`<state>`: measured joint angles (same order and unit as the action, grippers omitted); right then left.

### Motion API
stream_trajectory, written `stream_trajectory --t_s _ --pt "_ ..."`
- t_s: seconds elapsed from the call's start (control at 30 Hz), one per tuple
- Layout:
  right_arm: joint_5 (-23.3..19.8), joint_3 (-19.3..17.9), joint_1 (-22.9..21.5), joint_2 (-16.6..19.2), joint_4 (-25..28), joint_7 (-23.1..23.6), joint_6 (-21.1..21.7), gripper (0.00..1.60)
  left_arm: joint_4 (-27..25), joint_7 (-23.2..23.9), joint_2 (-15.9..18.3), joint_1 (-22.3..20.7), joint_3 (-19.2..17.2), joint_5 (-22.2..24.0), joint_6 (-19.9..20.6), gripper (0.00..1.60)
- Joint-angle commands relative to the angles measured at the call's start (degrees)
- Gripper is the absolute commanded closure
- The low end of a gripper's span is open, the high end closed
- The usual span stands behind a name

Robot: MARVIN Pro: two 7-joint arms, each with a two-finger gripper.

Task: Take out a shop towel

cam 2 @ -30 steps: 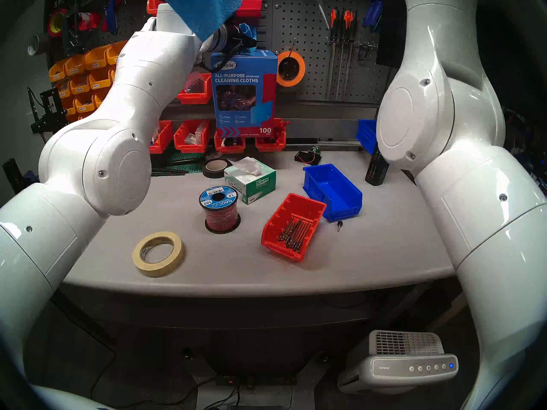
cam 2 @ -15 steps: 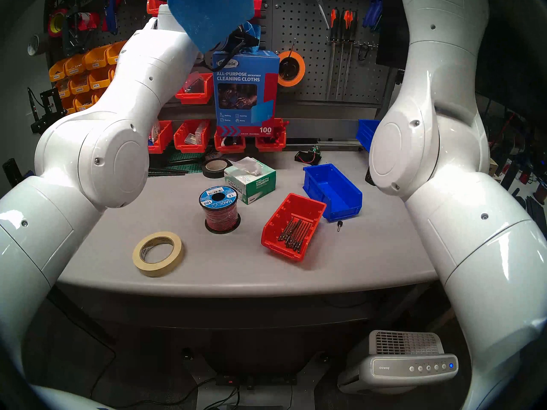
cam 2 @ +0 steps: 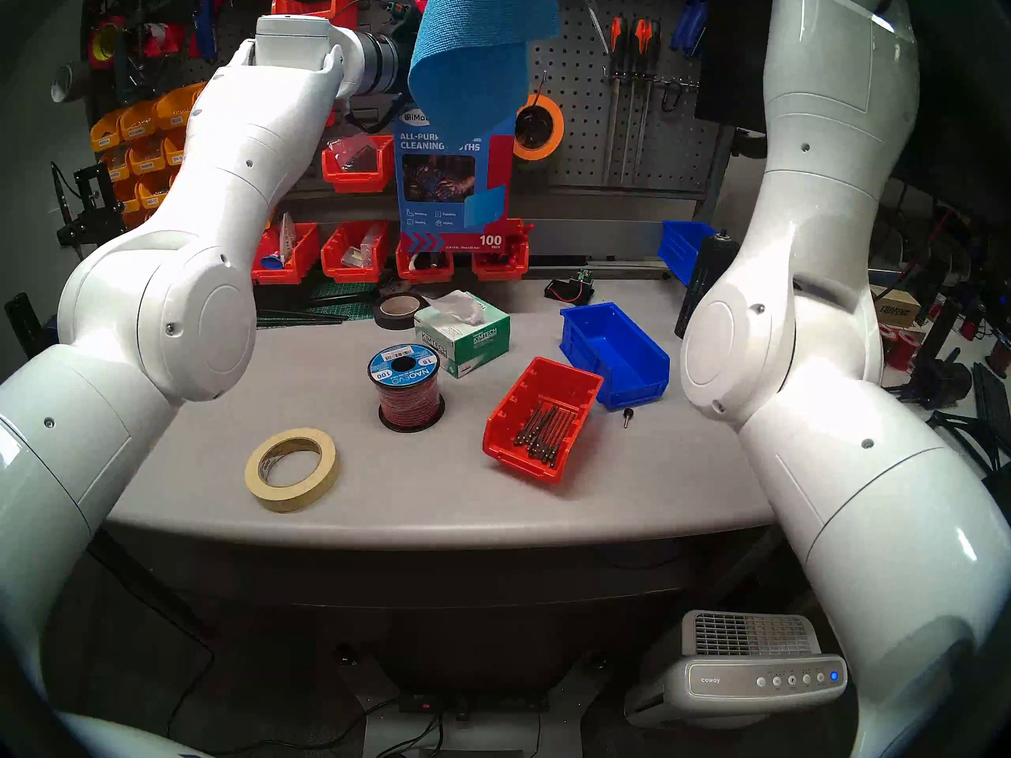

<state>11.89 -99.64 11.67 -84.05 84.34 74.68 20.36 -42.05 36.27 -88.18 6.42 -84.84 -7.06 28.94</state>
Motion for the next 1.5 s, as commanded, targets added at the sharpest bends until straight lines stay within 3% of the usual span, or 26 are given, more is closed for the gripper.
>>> stream_trajectory --t_s 0.0,0.2,0.27,0.3,0.33,0.73,1.0,1.13,1.47 --pt "0.01 -1.29 0.93 -0.03 1.79 -1.03 0.24 1.6 -7.08 4.91 3.69 0.24 -0.77 1.02 0.5 1.6" --pt "0.25 -2.11 2.24 -0.52 2.47 -1.25 0.32 1.6 -10.68 9.8 5.33 2.74 0.01 0.89 1.3 1.6" --pt "0.29 -2.29 2.46 -0.74 2.71 -1.33 0.35 1.6 -11.67 10.98 5.61 3.39 0.37 0.7 1.46 1.05" --pt "0.34 -2.38 2.57 -0.86 2.86 -1.39 0.35 1.6 -11.93 11.78 5.71 3.55 0.44 0.77 1.64 0.26" --pt "0.35 -2.45 2.63 -0.95 3.02 -1.39 0.36 1.6 -13.24 12.54 5.73 4.22 0.36 1.05 2.1 0.0" --pt "0.89 -3.74 2.81 -0.63 4.38 -1.15 0.76 1.6 -20.81 15.11 6.05 6.29 0.12 1.15 5.96 0.0" --pt "0.94 -5.02 3.9 0.09 5.62 -0.78 1.32 1.6 -27.0 17.21 9.88 9.63 0.83 -0.26 5.95 0.0" --pt "0.96 -5.3 4.15 0.16 5.82 -0.72 1.4 1.6 -29.7 17.89 11.58 10.51 -0.95 0.24 6.78 0.0" --pt "0.79 -6.25 6.73 0.21 6.46 -0.17 2.02 1.6 -37.34 25.61 15.7 13.01 -5.25 3.78 5.74 0.0"
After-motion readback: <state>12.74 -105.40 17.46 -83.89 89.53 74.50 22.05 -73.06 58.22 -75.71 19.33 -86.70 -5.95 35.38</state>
